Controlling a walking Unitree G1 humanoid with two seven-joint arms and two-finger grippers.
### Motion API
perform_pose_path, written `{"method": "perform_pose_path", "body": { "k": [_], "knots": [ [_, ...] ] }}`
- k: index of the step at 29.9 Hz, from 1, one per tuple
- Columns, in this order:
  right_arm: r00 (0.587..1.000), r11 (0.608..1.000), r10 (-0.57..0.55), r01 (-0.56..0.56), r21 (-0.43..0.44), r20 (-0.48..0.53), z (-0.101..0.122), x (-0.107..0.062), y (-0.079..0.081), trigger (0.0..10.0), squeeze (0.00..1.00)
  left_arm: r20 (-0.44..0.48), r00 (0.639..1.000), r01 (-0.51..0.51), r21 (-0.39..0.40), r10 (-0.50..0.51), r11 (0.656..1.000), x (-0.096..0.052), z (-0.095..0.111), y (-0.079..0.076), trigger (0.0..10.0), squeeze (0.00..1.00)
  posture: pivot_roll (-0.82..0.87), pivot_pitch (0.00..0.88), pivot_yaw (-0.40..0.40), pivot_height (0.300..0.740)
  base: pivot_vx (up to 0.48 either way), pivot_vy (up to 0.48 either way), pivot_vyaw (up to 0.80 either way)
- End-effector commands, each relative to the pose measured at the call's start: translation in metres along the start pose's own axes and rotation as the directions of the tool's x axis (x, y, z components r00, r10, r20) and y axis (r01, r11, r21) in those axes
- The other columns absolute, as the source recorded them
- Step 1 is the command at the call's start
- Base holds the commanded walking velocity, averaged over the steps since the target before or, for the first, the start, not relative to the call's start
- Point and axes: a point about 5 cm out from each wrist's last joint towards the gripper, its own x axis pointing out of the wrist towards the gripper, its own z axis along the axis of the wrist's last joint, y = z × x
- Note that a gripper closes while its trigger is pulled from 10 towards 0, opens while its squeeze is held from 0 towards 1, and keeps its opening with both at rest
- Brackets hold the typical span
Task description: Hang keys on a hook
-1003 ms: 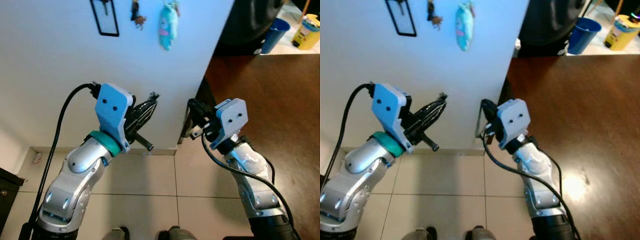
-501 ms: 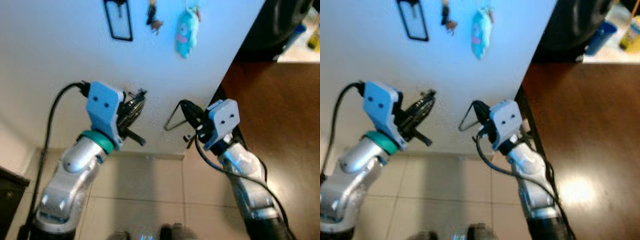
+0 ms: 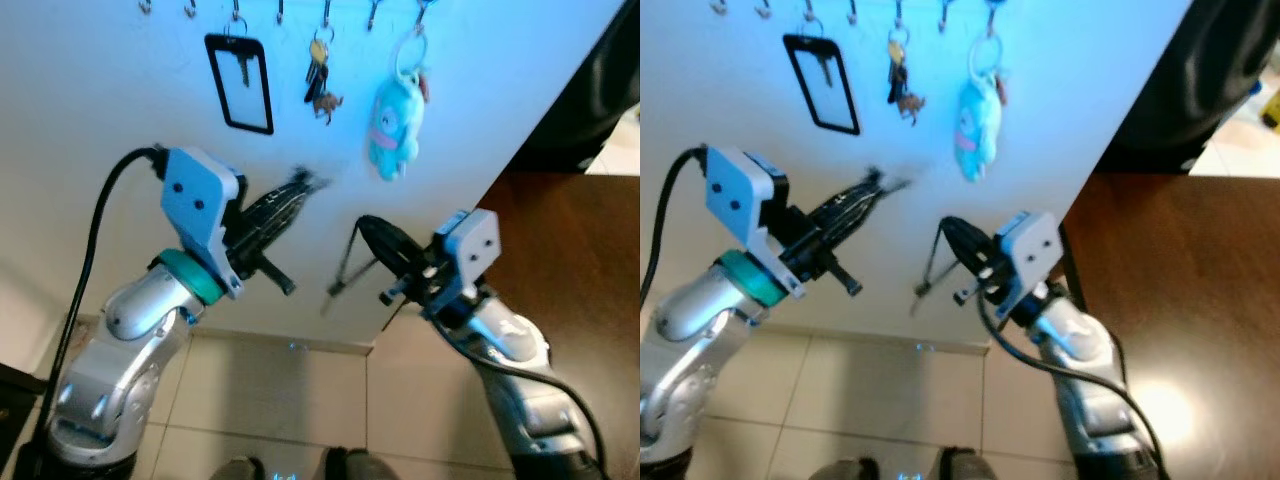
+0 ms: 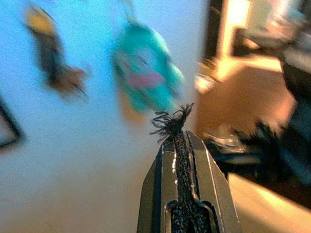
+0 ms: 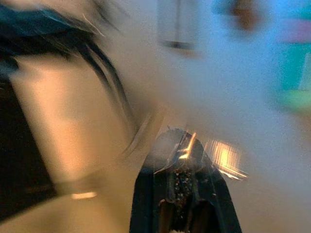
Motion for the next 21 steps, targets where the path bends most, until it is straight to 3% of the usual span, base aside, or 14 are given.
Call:
{"method": "perform_pose_path", "body": {
  "k": [1,7,10,12,21],
  "knots": [
    [0.996,0.994,0.086,-0.087,0.062,0.013,0.009,-0.006,0.008,10.0,0.0,0.011,0.993,0.12,-0.016,-0.12,0.993,-0.006,0.007,-0.011,10.0,0.0,0.03,0.1,0.024,0.74,0.0,0.0,0.0],
    [0.995,0.993,0.095,-0.098,0.07,0.035,0.02,-0.011,0.005,10.0,0.0,0.058,0.992,0.108,0.01,-0.109,0.994,-0.005,0.02,-0.004,10.0,0.0,0.02,0.103,0.025,0.74,0.0,0.0,0.0],
    [0.996,0.997,0.057,-0.06,0.049,0.069,0.026,-0.007,-0.001,10.0,0.0,0.102,0.994,0.031,0.051,-0.036,0.998,0.005,0.029,0.007,10.0,0.0,0.01,0.102,0.026,0.74,0.0,0.0,0.0],
    [0.995,0.999,0.01,-0.014,0.032,0.097,0.03,-0.001,-0.006,10.0,0.0,0.138,0.988,-0.077,0.08,0.065,0.994,0.016,0.036,0.02,10.0,0.0,0.01,0.101,0.025,0.74,0.0,0.0,0.0],
    [0.993,0.998,-0.051,0.047,0.039,0.104,0.032,0.006,-0.011,10.0,0.0,0.185,0.957,-0.24,0.07,0.223,0.968,0.019,0.045,0.04,10.0,0.0,0.01,0.099,0.026,0.74,0.0,0.0,0.0]
  ]
}}
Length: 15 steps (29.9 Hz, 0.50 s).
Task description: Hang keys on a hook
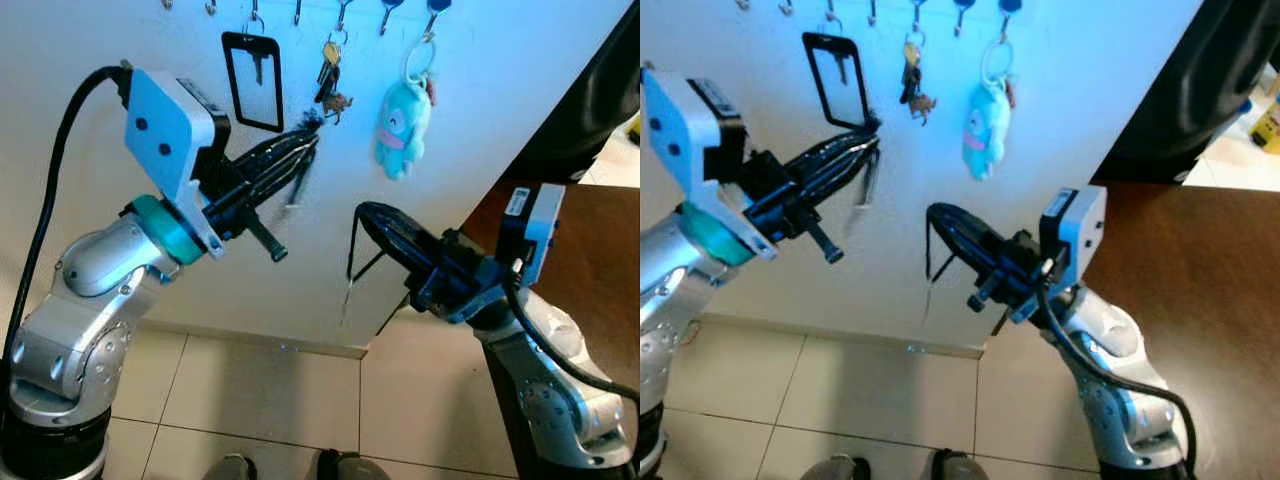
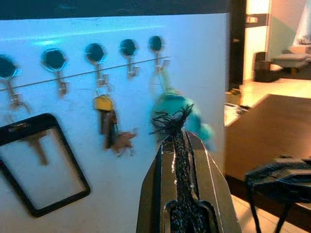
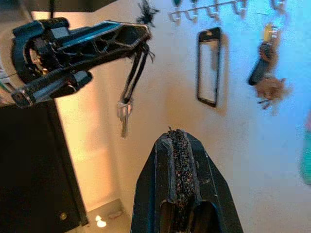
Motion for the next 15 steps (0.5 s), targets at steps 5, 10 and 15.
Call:
{"method": "perform_pose_path", "body": {
  "k": [5,10,15],
  "knots": [
    [0.993,0.993,-0.119,0.119,-0.008,0.008,0.0,0.002,-0.014,10.0,0.0,0.06,0.984,-0.164,-0.023,0.166,0.986,0.003,0.01,0.022,10.0,0.0,0.02,0.101,0.026,0.74,0.0,0.0,0.0],
    [0.993,0.993,-0.119,0.119,-0.011,-0.003,-0.002,0.001,-0.014,10.0,0.0,0.025,0.984,-0.177,0.019,0.176,0.984,0.0,0.003,0.023,10.0,0.0,0.02,0.101,0.027,0.74,0.0,0.0,0.0],
    [0.991,0.995,0.088,-0.082,0.054,-0.1,-0.015,-0.007,0.015,10.0,0.0,-0.012,0.978,-0.208,0.007,0.208,0.978,-0.007,-0.004,0.023,10.0,0.0,0.02,0.1,0.032,0.74,0.0,0.0,0.0]
  ]
}}
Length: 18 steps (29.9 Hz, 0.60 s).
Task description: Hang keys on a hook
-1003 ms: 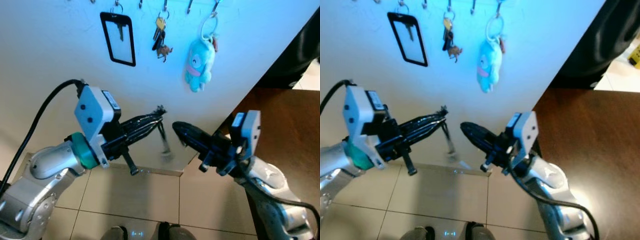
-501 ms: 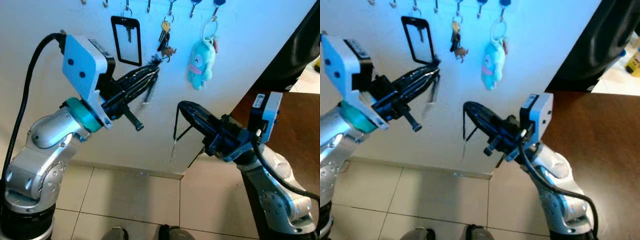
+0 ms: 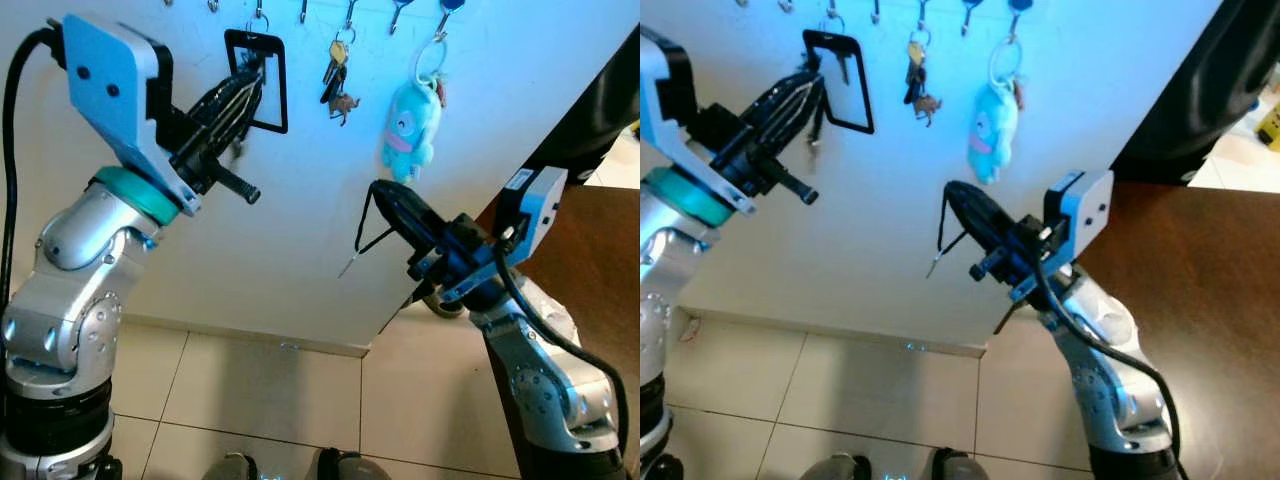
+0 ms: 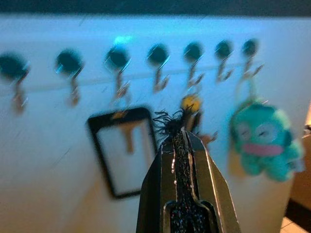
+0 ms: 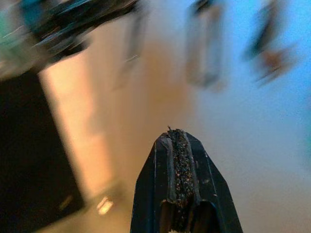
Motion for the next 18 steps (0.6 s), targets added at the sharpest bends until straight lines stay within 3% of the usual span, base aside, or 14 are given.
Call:
{"method": "perform_pose_path", "body": {
  "k": [1,5,10,15,18],
  "knots": [
    [0.997,0.997,0.077,-0.076,0.029,-0.029,-0.005,-0.001,0.013,10.0,0.0,-0.036,0.999,0.021,-0.006,-0.022,1.0,-0.008,-0.005,-0.003,10.0,0.0,0.02,0.1,0.032,0.74,0.0,0.0,0.0],
    [0.997,0.999,0.03,-0.028,0.024,-0.068,-0.013,-0.01,0.008,10.0,0.0,-0.168,0.972,0.17,0.006,-0.167,0.985,-0.041,-0.021,-0.02,10.0,0.0,0.02,0.101,0.033,0.74,0.0,0.0,0.0],
    [0.997,1.0,0.006,-0.004,0.023,-0.079,-0.016,-0.013,0.004,10.0,0.0,-0.257,0.948,0.197,-0.002,-0.191,0.98,-0.06,-0.038,-0.034,10.0,0.0,0.02,0.097,0.033,0.74,0.0,0.0,0.0],
    [0.996,0.999,0.015,-0.011,0.041,-0.092,-0.023,-0.013,0.007,10.0,0.0,-0.232,0.972,0.052,0.064,-0.036,0.997,-0.056,-0.046,-0.032,10.0,0.0,0.02,0.071,0.02,0.74,0.0,0.0,0.0],
    [0.995,0.999,0.015,-0.01,0.052,-0.098,-0.027,-0.014,0.007,10.0,0.0,-0.223,0.975,0.027,0.076,-0.009,0.997,-0.056,-0.047,-0.031,10.0,0.0,0.01,0.046,0.012,0.74,0.0,0.0,0.0]
  ]
}}
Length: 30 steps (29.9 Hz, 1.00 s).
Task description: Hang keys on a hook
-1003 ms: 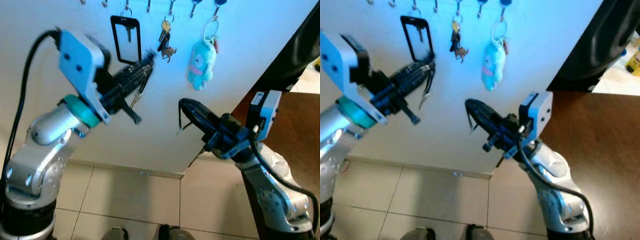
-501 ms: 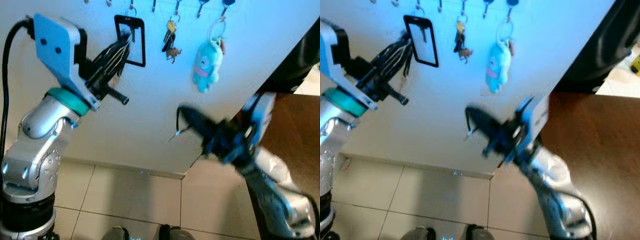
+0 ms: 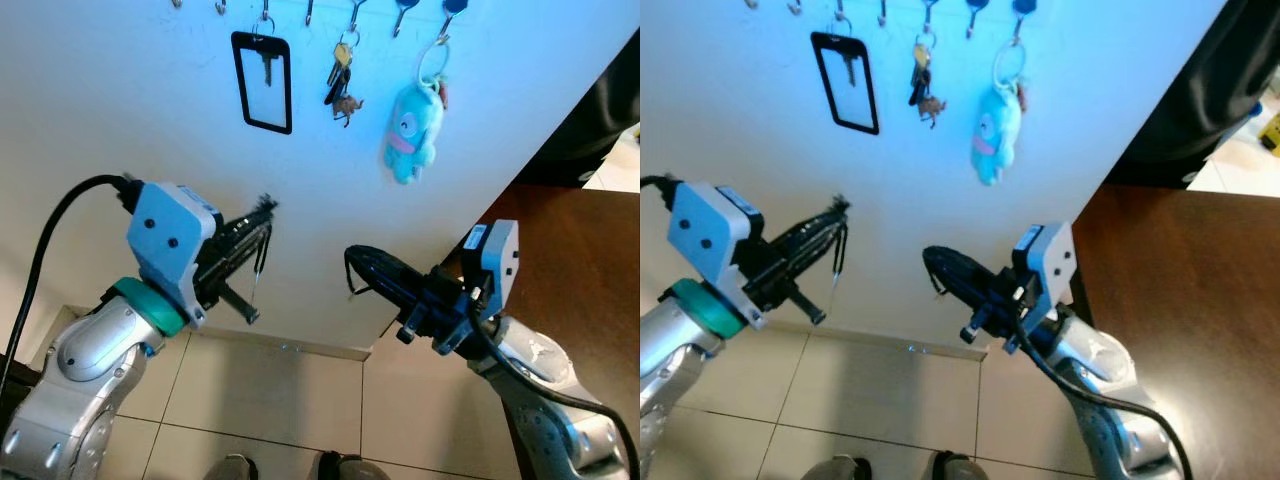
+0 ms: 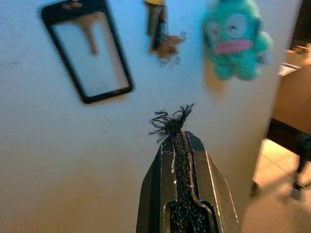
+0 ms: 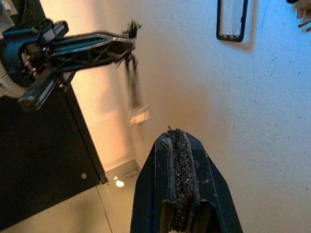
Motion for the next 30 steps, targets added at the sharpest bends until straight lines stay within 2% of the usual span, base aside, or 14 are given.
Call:
{"method": "perform_pose_path", "body": {
  "k": [1,6,14,26,30],
  "knots": [
    [1.0,1.0,-0.005,0.005,0.011,-0.016,-0.008,-0.001,-0.001,10.0,0.0,-0.006,1.0,-0.005,0.014,0.006,1.0,0.001,-0.003,-0.002,10.0,0.0,0.02,0.009,0.01,0.74,0.0,0.0,0.0],
    [0.999,0.999,-0.035,0.035,0.005,-0.009,-0.017,0.009,-0.011,10.0,0.0,0.008,1.0,0.002,0.017,-0.002,1.0,0.006,-0.002,0.0,10.0,0.0,0.03,0.0,0.016,0.74,0.0,0.0,0.0],
    [1.0,1.0,-0.025,0.025,-0.003,0.014,-0.021,0.02,-0.013,10.0,0.0,0.055,0.998,-0.039,0.054,0.036,0.998,0.016,0.0,0.01,10.0,0.0,0.02,0.0,0.011,0.74,0.0,0.0,0.0],
    [1.0,1.0,-0.013,0.014,-0.019,0.028,-0.02,0.027,-0.018,10.0,0.0,0.08,0.995,-0.063,0.071,0.057,0.996,0.022,0.001,0.014,10.0,0.0,0.03,0.0,0.01,0.74,0.0,0.0,0.0],
    [1.0,1.0,-0.011,0.011,-0.019,0.026,-0.024,0.026,-0.016,10.0,0.0,0.085,0.995,-0.067,0.069,0.061,0.995,0.023,0.001,0.015,10.0,0.0,0.03,0.0,0.016,0.74,0.422,0.0,0.0]
  ]
}}
